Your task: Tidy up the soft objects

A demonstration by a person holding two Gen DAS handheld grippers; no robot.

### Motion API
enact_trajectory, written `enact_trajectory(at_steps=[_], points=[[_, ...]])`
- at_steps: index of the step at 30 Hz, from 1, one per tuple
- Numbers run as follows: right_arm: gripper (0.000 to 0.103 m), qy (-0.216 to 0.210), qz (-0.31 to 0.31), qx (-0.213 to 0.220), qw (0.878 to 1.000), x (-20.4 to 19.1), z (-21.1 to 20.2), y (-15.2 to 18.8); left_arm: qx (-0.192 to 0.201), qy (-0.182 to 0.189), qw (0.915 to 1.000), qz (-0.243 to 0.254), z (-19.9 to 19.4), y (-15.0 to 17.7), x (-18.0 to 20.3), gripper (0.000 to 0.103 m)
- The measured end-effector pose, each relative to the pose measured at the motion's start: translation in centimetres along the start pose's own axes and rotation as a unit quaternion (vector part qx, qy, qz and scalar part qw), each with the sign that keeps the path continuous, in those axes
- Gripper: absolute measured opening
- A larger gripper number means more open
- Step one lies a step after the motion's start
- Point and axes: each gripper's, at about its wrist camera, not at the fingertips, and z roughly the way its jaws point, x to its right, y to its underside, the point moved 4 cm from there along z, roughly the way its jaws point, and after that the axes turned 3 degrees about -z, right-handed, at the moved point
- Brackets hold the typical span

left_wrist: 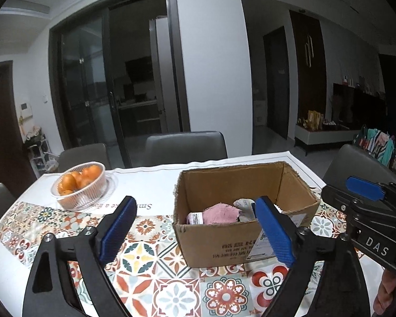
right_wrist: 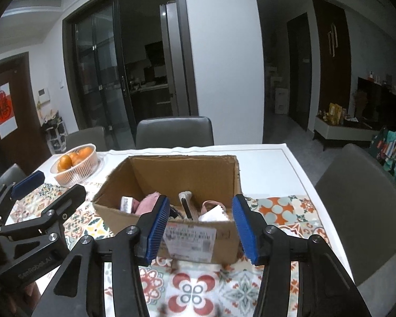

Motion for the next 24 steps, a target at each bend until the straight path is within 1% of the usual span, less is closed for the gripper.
enact_trajectory(at_steps=[2,6,8,10,12,14,18,21,24], points=[[0.053,0.003,-0.001,0.006,1.0,-0.1,-1.4,0.2,0.01,-0.007,0.9999,-0.003,-1.3,0.1,-0.1,0.098],[0.057,0.014,-0.004,0.018,1.0,-0.3,-4.1,0.8,0.02,-0.013,0.9996,-0.011,-3.9,0.6,-0.5,0.1],[0.057,0.019,-0.01,0.023,0.999,-0.5,-5.5,1.2,0.024,-0.014,0.9995,-0.015,-5.1,1.0,-0.6,0.102],[0.057,0.026,-0.017,0.028,0.999,-0.8,-6.8,1.6,0.027,-0.014,0.9994,-0.018,-6.1,1.4,-0.8,0.102],[0.062,0.029,-0.018,0.031,0.999,-1.0,-8.1,2.0,0.031,-0.013,0.9992,-0.021,-7.4,1.9,-1.0,0.103],[0.064,0.032,-0.018,0.037,0.999,-1.1,-9.1,2.4,0.034,-0.012,0.9991,-0.021,-8.4,2.3,-1.1,0.103],[0.065,0.042,-0.02,0.044,0.998,-1.4,-11.1,3.1,0.038,-0.012,0.999,-0.019,-10.3,3.0,-1.2,0.103],[0.067,0.044,-0.012,0.047,0.998,-1.3,-12.4,4.0,0.04,-0.014,0.999,-0.014,-11.4,3.4,-1.2,0.103],[0.067,0.043,-0.009,0.047,0.998,-1.2,-13.3,4.7,0.038,-0.012,0.9991,-0.015,-12.2,4.1,-1.0,0.103]])
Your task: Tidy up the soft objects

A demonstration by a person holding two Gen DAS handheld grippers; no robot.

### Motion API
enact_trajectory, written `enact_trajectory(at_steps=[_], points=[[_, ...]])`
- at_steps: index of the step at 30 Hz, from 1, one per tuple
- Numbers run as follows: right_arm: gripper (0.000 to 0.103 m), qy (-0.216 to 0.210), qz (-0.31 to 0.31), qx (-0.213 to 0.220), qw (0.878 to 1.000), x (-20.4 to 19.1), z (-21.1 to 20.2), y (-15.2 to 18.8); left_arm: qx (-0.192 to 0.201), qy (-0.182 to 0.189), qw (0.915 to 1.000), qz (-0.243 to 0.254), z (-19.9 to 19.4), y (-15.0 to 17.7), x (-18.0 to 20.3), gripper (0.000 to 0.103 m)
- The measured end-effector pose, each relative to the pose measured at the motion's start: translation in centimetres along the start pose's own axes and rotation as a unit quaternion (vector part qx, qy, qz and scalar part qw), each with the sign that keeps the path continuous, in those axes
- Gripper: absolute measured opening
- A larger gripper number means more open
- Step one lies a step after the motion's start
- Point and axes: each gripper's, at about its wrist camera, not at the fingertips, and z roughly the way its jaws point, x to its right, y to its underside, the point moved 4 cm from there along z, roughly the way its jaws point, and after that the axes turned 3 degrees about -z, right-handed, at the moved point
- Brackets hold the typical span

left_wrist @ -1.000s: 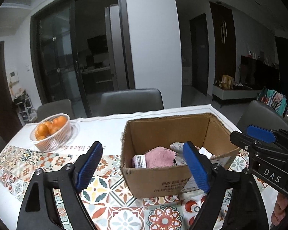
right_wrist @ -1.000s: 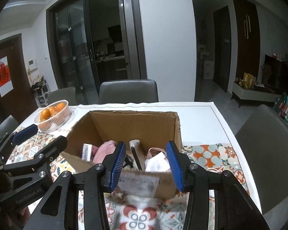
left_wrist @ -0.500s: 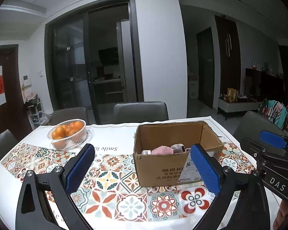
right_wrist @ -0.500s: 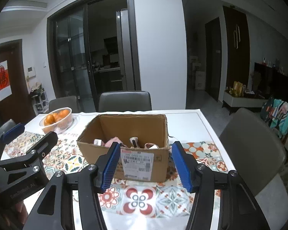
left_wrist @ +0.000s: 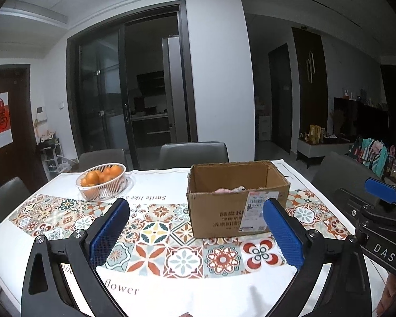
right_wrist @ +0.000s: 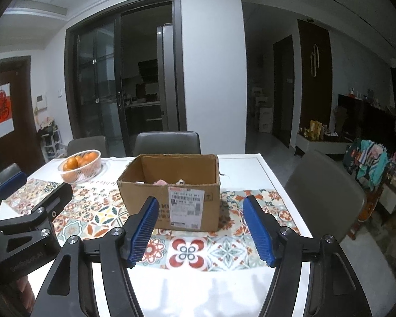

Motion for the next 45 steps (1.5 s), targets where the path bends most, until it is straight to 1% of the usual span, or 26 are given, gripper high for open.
enact_trajectory(at_steps=[12,21,27,39,45], points=[[0.067,-0.003,-0.005,0.008,1.0,0.0,-3.0,2.0,0.002,-0.003,1.0,-0.003,-3.4,2.5,0.3,0.103],[0.067,-0.004,-0.004,0.008,1.0,0.3,-4.2,3.2,0.008,0.003,1.0,-0.002,-5.1,3.5,0.7,0.103],[0.067,-0.003,-0.003,0.007,1.0,0.4,-4.4,3.5,0.005,0.012,0.9999,-0.002,-5.5,3.8,0.8,0.103],[0.067,-0.005,0.0,0.008,1.0,0.6,-4.7,3.8,0.014,0.016,0.9998,-0.002,-6.0,3.6,1.0,0.103],[0.068,-0.006,0.002,0.008,1.0,0.6,-4.9,3.8,0.011,0.02,0.9997,-0.003,-6.0,3.7,1.0,0.103]])
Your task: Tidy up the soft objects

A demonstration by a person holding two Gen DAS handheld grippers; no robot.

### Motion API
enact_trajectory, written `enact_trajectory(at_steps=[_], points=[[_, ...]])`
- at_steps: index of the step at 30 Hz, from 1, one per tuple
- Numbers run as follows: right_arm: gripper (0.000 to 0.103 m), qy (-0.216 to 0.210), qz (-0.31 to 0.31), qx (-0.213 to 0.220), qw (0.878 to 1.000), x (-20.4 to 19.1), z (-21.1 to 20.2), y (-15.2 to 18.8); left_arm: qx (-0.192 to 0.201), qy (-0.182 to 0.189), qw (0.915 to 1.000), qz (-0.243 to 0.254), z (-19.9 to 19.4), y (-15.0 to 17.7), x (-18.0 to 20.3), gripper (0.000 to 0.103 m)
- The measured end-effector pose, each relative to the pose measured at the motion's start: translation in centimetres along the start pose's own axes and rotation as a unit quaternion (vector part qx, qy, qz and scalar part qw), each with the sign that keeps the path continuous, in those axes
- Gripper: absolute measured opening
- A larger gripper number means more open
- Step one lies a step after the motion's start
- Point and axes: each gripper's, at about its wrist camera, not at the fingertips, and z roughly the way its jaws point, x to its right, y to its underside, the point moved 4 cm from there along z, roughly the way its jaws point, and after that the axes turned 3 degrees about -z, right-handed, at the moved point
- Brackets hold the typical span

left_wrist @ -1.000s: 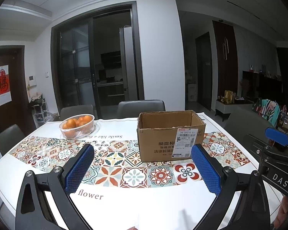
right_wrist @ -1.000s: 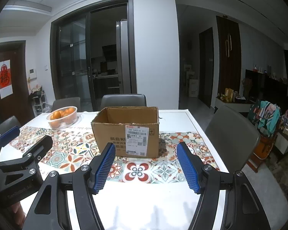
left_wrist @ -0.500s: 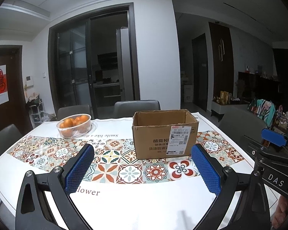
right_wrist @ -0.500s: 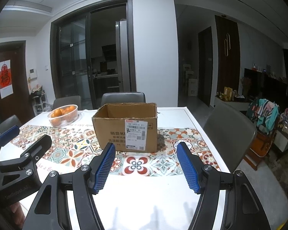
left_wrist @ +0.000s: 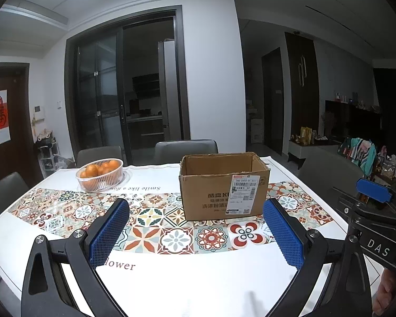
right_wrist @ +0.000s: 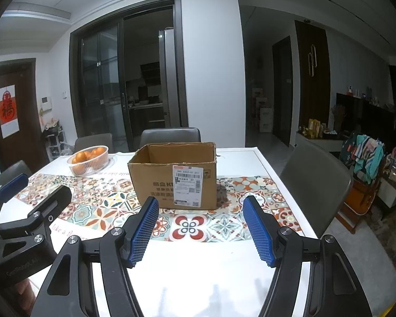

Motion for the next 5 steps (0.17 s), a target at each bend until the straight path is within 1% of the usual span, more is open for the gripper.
enact_trajectory(at_steps=[5], points=[[0.068,0.001,-0.002,-0.002,1.0,-0.02,0.0,0.15,-0.003,0.0,1.0,-0.001,-0.01,0.23,-0.04,0.103]])
